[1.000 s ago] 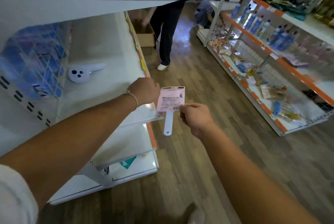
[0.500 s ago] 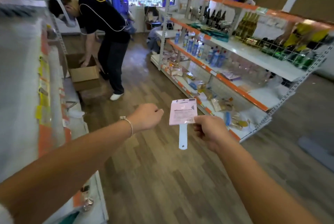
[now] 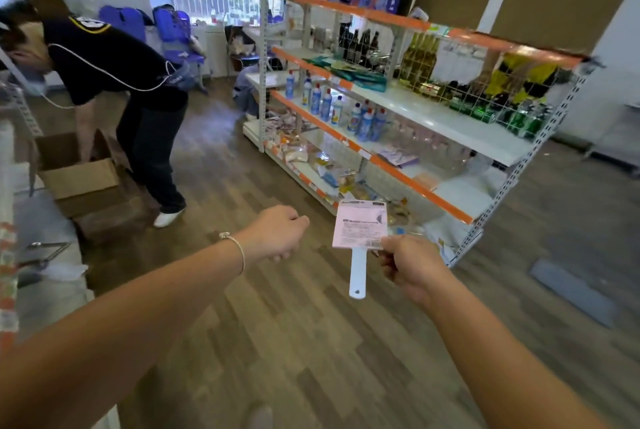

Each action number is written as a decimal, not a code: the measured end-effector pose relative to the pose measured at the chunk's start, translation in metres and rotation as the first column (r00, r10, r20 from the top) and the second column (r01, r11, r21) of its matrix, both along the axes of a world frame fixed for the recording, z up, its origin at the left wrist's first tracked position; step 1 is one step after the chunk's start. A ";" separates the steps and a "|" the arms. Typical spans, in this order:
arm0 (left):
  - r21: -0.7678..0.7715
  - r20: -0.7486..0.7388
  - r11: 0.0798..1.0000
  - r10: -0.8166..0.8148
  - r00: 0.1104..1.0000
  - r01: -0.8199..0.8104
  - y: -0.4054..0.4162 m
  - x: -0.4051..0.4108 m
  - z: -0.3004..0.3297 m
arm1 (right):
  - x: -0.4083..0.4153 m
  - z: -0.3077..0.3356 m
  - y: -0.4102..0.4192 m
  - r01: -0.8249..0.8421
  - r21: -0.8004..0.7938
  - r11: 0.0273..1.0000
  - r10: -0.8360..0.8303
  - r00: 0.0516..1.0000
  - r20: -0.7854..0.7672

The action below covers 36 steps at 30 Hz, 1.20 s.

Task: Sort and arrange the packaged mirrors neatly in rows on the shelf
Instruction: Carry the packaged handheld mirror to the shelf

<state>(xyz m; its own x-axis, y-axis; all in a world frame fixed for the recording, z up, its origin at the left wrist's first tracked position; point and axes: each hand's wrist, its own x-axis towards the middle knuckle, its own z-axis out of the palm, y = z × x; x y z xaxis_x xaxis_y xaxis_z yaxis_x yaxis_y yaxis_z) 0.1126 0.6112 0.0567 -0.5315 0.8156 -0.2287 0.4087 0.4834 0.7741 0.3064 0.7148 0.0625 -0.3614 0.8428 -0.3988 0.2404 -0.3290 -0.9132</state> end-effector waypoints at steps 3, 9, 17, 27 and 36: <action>-0.007 0.004 1.000 -0.011 1.000 0.011 0.046 -0.032 -0.006 | -0.033 -0.002 0.040 0.020 0.002 1.000 -0.020 1.000 0.000; 0.005 0.012 1.000 -0.026 1.000 0.026 0.148 -0.111 -0.001 | -0.116 0.010 0.129 0.015 0.031 0.999 -0.015 1.000 0.009; -0.056 -0.077 0.996 -0.072 0.994 0.068 0.241 -0.219 0.013 | -0.226 0.025 0.228 0.013 0.039 0.999 -0.014 0.999 0.038; 0.049 0.000 0.997 0.066 0.998 -0.066 0.332 -0.327 -0.004 | -0.351 0.012 0.340 -0.074 -0.029 0.997 0.073 0.997 -0.031; 0.099 0.043 0.977 0.187 0.981 -0.190 0.478 -0.433 0.009 | -0.470 -0.005 0.498 -0.078 -0.014 0.997 0.077 0.996 -0.051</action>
<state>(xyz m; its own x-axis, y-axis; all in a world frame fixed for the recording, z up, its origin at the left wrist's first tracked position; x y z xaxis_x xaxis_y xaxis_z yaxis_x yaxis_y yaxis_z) -0.3200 1.0891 0.0654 -0.6713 0.7215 -0.1694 0.2910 0.4668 0.8351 -0.1631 1.2130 0.0579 -0.4449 0.8053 -0.3919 0.2198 -0.3260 -0.9195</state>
